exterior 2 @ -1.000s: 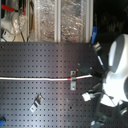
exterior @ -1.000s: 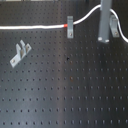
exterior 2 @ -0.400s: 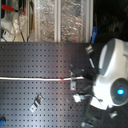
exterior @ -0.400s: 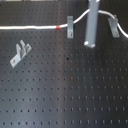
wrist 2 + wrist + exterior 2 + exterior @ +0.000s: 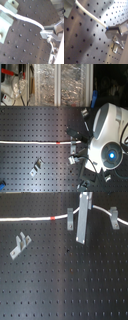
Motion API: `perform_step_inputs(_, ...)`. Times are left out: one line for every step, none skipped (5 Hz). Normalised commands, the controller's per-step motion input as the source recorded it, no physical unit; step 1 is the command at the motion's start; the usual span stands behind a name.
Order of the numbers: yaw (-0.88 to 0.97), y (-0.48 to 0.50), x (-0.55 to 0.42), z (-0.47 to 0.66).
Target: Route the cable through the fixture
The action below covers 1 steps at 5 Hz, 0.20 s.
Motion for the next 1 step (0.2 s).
perform_step_inputs(0.14,-0.075,0.216,0.0)
